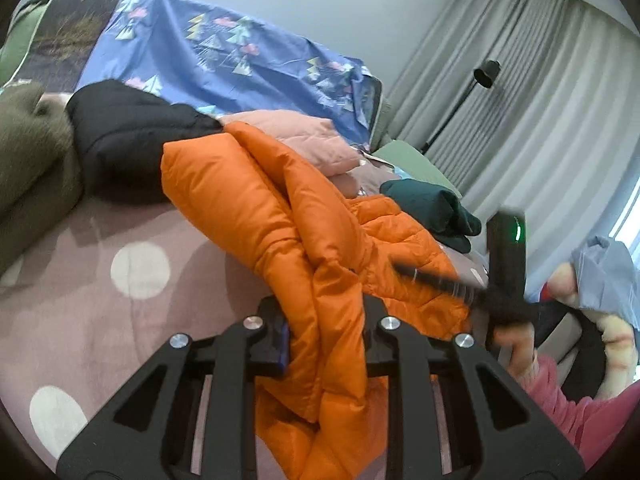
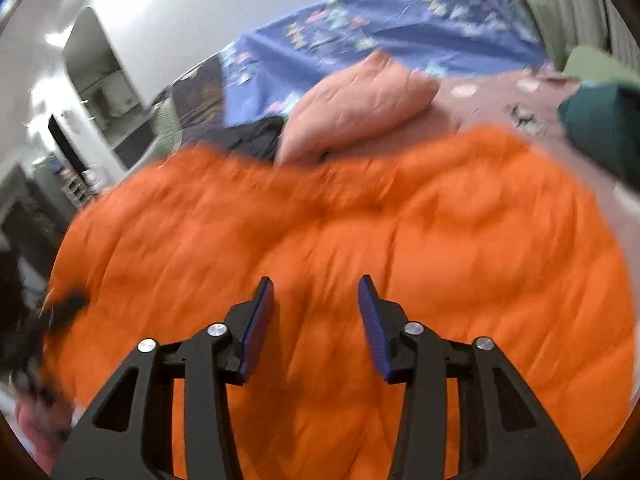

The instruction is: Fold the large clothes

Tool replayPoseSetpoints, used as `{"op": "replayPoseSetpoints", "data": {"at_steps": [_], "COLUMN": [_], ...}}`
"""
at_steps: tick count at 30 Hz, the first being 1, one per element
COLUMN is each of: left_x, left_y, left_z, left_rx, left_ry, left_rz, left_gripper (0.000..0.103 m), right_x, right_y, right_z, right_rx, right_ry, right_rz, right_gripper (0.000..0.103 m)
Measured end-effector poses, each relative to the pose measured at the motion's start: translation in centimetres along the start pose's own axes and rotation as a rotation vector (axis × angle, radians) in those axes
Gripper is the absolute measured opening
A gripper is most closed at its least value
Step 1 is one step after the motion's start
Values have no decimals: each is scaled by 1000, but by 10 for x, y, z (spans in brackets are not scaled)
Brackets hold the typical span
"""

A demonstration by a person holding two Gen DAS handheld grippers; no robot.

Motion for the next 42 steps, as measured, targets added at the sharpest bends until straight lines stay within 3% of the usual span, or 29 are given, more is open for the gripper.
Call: {"op": "replayPoseSetpoints", "data": {"at_steps": [2,6,9,12,18,24,28,37,42], "left_x": [-4,-29,-40,-47,-62,-86,-96,-107,-112], "left_y": [-1,0,-7,-18,-36,-35,-27,-31,-33], "left_z": [9,43,62,79,100,123,134,136,137], "left_rx": [-13,-102,-150,-186,-227,-278,-330,-313,-308], "left_ry": [25,2,-38,-63,-96,-84,-95,-88,-80], "left_rz": [-20,-68,-94,-112,-157,-186,-209,-229,-244], "left_gripper": [22,21,21,21,22,25,27,29,31], "right_x": [-23,-38,-37,-16,58,30,34,51,85], "right_y": [19,21,19,20,30,49,55,65,71], "right_z": [2,-4,-6,1,15,35,31,33,27], "right_rx": [13,83,93,61,35,-13,-2,-13,37], "right_ry": [31,111,91,50,4,66,64,52,62], "right_rz": [-44,-3,8,25,154,51,60,87,170], "right_gripper": [42,42,42,42,42,42,42,42,42]}}
Point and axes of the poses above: each gripper's, at about its wrist camera, not at the fingertips, and x roughly against the way its jaws point, z to its right, y to its underside, the point moved 5 cm from there along -x, roughly the way its jaws point
